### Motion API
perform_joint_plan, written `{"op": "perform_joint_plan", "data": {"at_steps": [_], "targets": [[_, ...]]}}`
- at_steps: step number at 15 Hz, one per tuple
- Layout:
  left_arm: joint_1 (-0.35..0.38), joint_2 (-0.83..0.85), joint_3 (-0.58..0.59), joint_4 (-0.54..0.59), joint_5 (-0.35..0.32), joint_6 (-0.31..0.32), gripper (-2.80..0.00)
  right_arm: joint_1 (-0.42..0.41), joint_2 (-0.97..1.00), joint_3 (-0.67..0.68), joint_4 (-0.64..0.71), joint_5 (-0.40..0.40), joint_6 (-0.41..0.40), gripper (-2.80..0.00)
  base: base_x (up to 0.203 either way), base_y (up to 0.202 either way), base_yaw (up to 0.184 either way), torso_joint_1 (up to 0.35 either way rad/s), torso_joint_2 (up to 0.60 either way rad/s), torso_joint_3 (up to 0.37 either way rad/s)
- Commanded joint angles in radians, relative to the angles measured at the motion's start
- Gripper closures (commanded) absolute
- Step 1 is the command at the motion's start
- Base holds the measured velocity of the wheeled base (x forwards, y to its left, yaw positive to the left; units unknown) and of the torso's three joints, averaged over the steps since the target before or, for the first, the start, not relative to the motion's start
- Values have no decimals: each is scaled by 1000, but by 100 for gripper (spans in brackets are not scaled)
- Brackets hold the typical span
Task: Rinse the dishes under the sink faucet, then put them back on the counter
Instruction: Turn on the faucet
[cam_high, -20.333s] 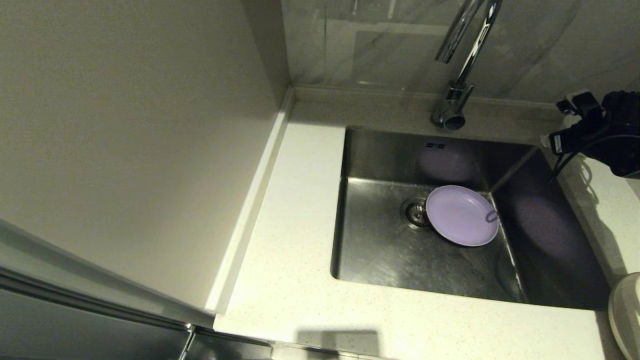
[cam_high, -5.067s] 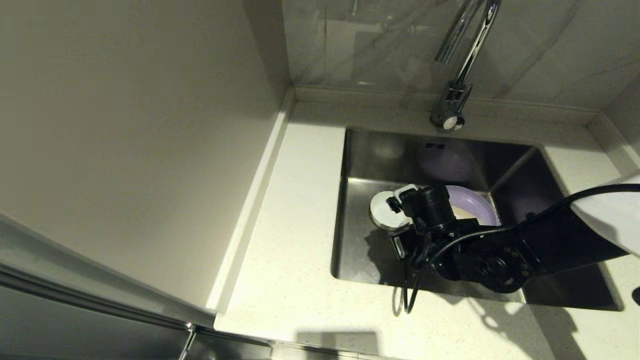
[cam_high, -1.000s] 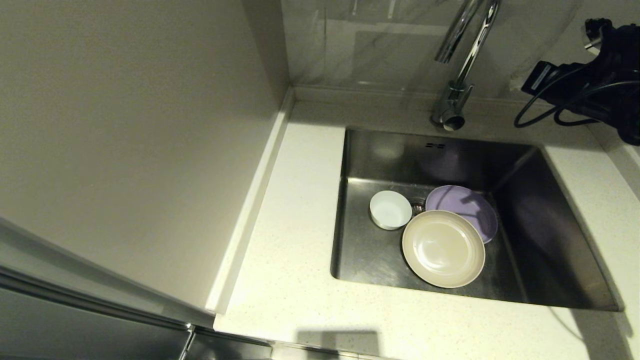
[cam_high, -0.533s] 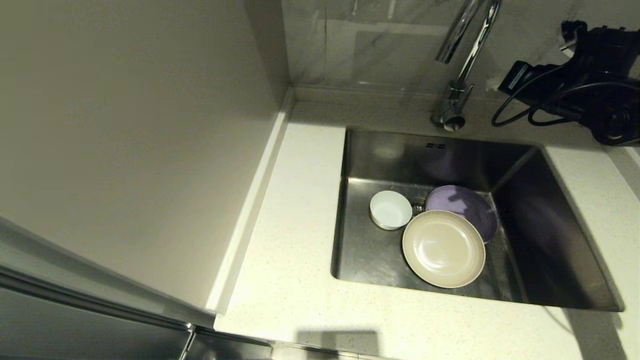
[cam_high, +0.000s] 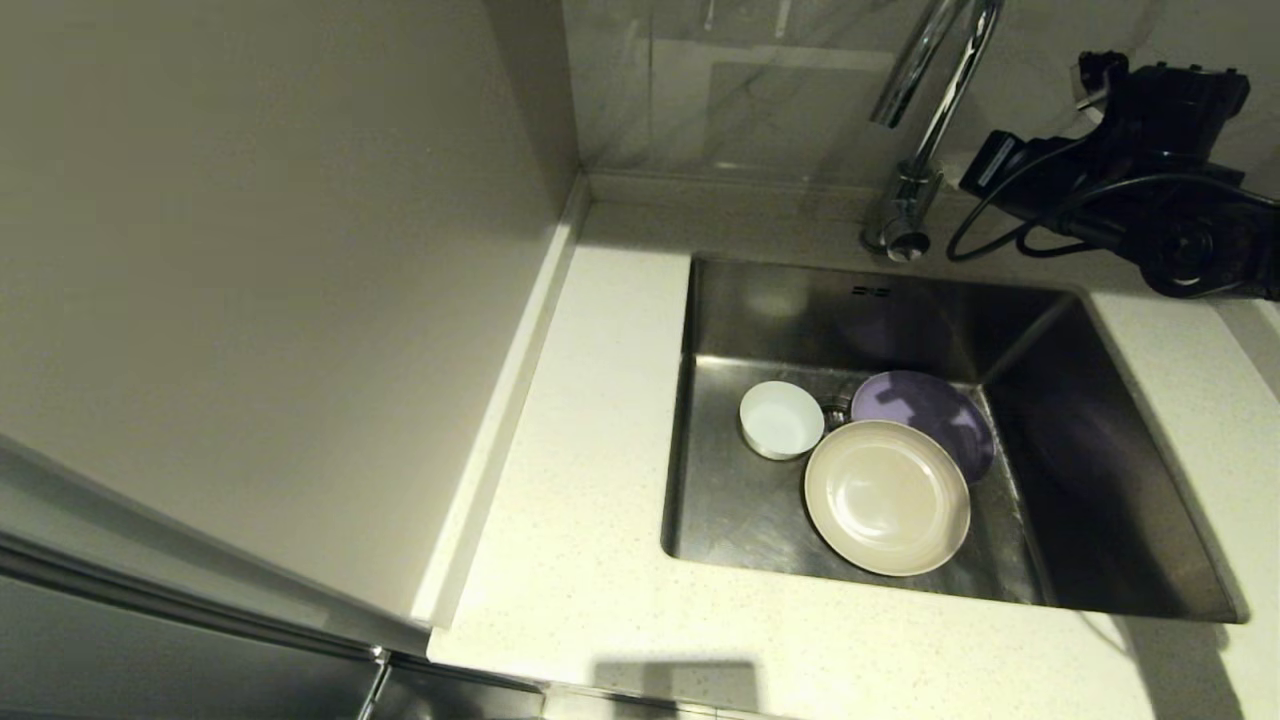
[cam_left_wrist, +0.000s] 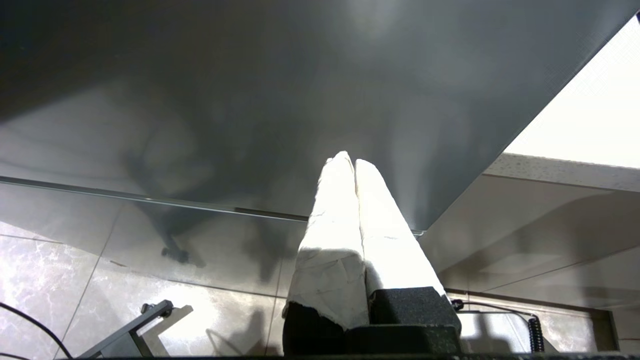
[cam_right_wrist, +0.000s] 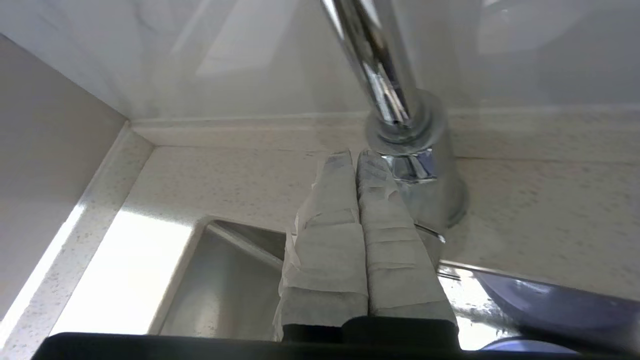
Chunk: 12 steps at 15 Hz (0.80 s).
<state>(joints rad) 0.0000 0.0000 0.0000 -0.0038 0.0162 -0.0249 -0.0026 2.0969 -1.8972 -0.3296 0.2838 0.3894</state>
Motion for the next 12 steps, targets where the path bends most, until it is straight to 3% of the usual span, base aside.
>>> {"op": "perform_joint_plan", "data": {"at_steps": [1, 6, 10, 12], "targets": [[0, -3, 0, -1, 1, -1, 0, 4, 11, -10, -1, 6, 2, 0, 0, 0, 0, 0, 0, 0], [0, -4, 0, -1, 1, -1, 0, 0, 4, 11, 2, 140, -14, 0, 0, 0, 0, 0, 0, 0], [-1, -3, 0, -1, 1, -1, 0, -14, -15, 93, 4, 149, -142, 0, 0, 0, 0, 0, 0, 0], [0, -3, 0, -1, 1, 0, 0, -44, -21, 103, 6, 206, -164, 0, 0, 0, 0, 0, 0, 0]]}}
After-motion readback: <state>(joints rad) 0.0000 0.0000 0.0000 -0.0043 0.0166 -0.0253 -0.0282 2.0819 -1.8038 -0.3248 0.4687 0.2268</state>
